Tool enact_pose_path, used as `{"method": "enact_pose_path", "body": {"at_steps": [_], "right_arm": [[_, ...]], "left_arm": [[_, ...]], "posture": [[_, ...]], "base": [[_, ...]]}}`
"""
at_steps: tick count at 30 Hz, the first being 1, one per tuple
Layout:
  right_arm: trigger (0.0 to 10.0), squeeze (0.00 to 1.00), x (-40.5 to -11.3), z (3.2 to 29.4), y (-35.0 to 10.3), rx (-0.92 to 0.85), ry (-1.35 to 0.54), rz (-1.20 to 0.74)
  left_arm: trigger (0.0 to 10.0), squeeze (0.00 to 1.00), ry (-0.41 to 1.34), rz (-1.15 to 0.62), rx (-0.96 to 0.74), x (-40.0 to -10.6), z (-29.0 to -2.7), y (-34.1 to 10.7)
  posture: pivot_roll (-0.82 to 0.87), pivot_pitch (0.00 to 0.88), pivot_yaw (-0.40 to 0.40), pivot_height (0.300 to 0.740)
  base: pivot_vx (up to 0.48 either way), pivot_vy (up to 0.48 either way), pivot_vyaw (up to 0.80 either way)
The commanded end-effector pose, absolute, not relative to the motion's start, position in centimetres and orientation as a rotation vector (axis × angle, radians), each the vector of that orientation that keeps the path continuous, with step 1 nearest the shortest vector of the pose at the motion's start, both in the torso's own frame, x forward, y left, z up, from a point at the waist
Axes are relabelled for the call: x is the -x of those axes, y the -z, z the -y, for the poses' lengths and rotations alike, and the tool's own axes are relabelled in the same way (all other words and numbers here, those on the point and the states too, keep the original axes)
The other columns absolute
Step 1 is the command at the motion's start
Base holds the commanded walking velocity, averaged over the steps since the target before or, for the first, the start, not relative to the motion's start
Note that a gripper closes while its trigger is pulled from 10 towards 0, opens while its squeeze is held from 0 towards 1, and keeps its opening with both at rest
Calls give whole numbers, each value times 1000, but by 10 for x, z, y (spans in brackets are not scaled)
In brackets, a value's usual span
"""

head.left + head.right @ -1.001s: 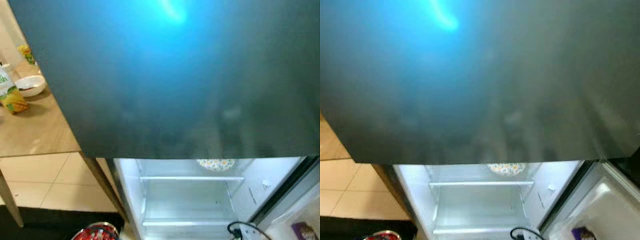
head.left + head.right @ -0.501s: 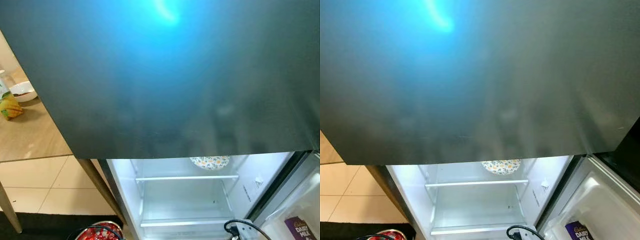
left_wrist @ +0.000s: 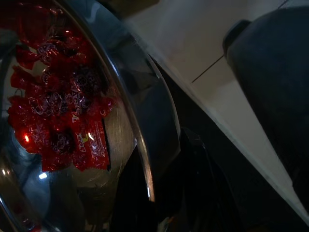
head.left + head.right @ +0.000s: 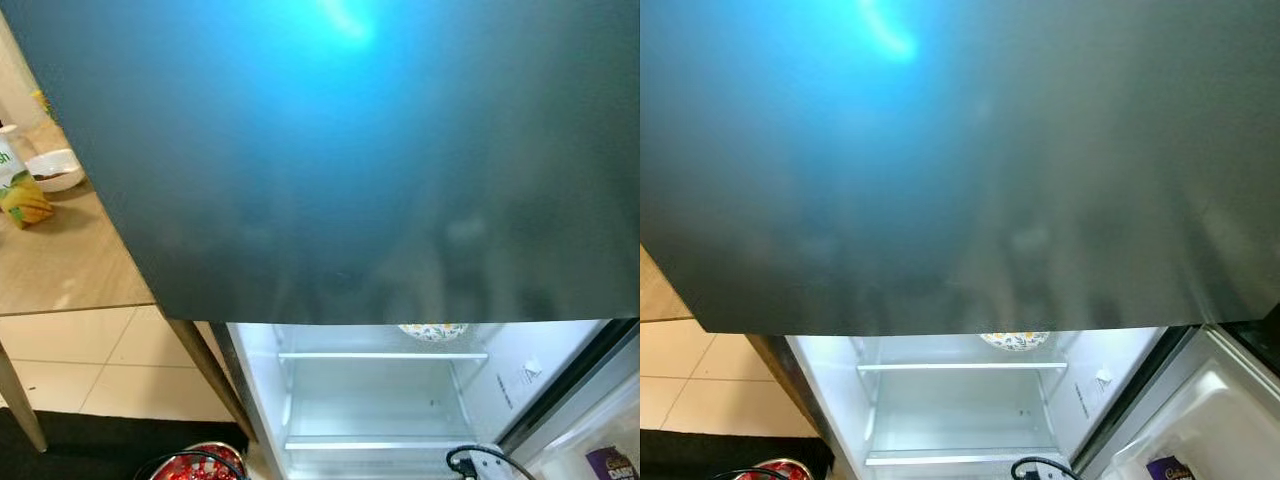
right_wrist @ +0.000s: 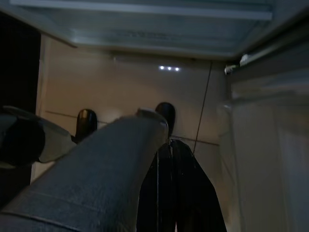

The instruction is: Restocking fridge

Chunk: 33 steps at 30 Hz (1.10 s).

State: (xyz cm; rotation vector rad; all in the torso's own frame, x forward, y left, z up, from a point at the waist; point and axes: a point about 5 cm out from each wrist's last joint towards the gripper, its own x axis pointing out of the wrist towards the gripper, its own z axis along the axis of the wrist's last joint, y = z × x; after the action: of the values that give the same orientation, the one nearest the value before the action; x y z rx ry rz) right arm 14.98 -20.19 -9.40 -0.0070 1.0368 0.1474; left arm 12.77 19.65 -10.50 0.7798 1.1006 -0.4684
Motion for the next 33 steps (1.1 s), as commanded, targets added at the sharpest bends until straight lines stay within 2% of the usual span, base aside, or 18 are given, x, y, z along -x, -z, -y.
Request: {"method": "enact_pose_path", "body": {"at_steps": [1, 17, 33], "right_arm": [[10000, 0, -147, 208, 94, 24, -137, -1049], [10000, 0, -155, 204, 91, 41, -167, -1023], [10000, 0, -169, 203, 85, 38, -176, -973]], "left_arm": [[10000, 0, 461, -1088, -785, -129, -197, 104], [10000, 0, 496, -1043, -780, -138, -189, 102], [10000, 0, 606, -872, -823, -170, -165, 90]], "posture": [[-100, 0, 29, 740], [-101, 0, 29, 740], [-102, 0, 29, 740]], "base": [[0, 0, 0], [0, 0, 0], [0, 0, 0]]}}
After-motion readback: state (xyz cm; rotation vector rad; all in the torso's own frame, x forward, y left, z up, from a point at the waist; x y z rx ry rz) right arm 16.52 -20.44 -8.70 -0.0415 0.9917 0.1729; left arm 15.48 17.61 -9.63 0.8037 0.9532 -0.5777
